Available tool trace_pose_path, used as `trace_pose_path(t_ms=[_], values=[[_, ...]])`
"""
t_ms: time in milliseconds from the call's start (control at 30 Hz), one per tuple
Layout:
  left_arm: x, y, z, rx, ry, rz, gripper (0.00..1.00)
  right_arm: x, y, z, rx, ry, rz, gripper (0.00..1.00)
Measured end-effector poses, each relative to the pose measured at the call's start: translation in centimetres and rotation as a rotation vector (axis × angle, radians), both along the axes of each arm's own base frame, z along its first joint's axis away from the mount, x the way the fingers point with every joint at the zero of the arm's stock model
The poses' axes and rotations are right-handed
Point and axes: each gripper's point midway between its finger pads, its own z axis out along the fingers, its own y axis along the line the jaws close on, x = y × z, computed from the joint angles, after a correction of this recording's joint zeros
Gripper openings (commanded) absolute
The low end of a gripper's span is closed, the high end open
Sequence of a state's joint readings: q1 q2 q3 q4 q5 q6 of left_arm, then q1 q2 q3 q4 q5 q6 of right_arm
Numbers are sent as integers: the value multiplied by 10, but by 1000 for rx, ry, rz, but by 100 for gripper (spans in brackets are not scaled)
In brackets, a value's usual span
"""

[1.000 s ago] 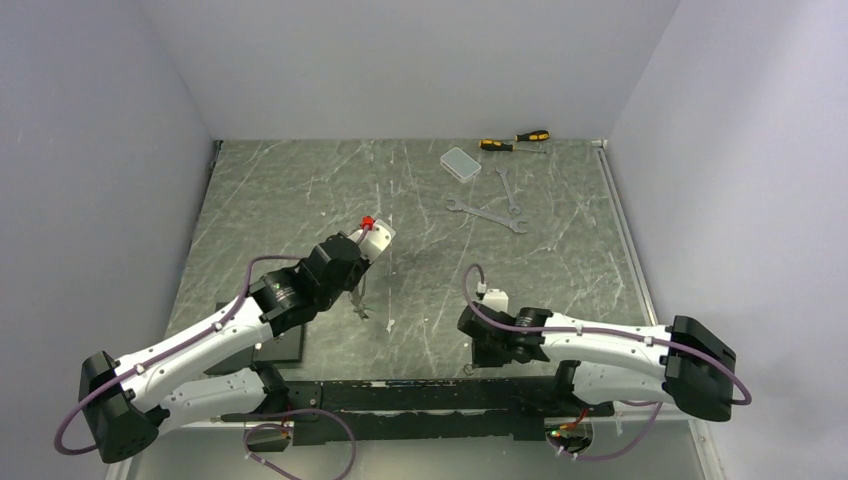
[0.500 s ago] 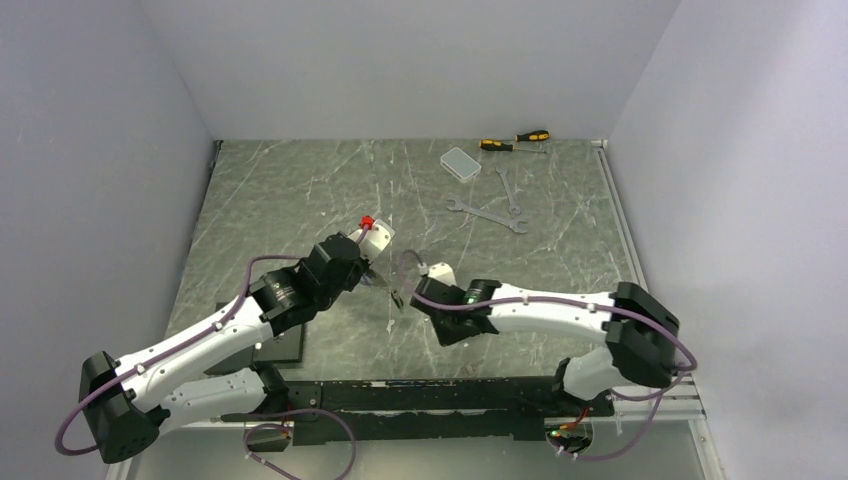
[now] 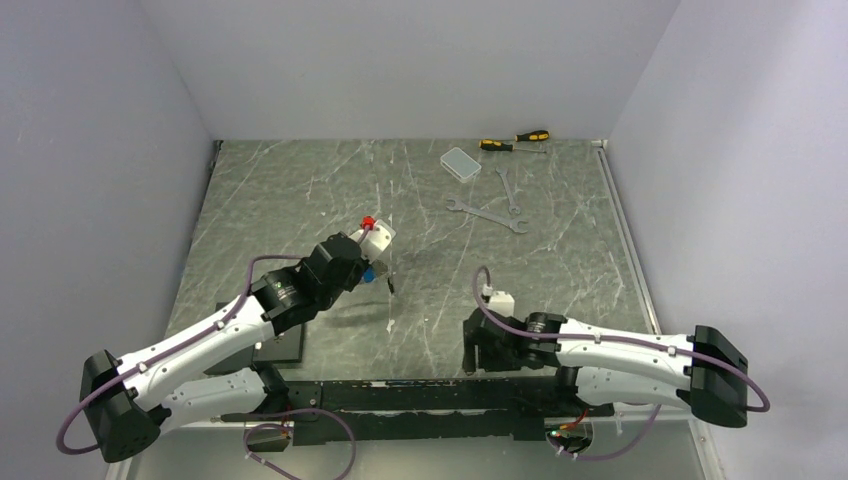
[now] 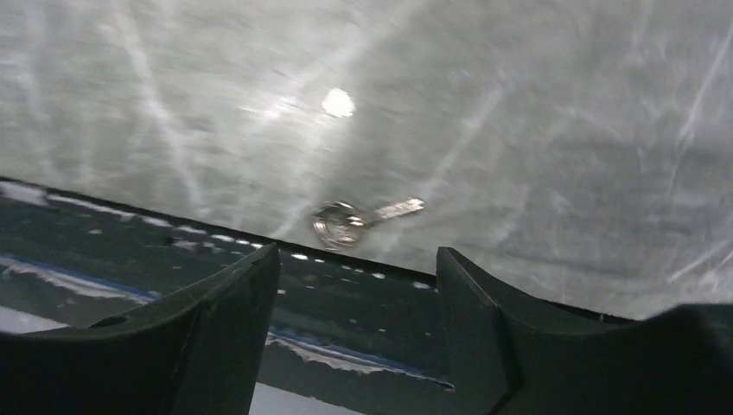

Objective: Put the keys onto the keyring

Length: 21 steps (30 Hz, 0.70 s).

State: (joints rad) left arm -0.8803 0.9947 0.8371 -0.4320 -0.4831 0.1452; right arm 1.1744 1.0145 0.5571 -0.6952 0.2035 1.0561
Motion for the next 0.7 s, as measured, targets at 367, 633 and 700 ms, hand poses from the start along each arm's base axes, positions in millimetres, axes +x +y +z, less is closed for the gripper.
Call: trace_pose_path(t_ms=[367,633,700], values=[[0,0,0,0,0,0,0,-12,6,-22,103,84,-110,50],[0,0,0,0,0,1,0,-9,22,-24,151,85,-100,28],[0,0,0,0,0,1,0,-9,21,-24,153,79,-99,22]])
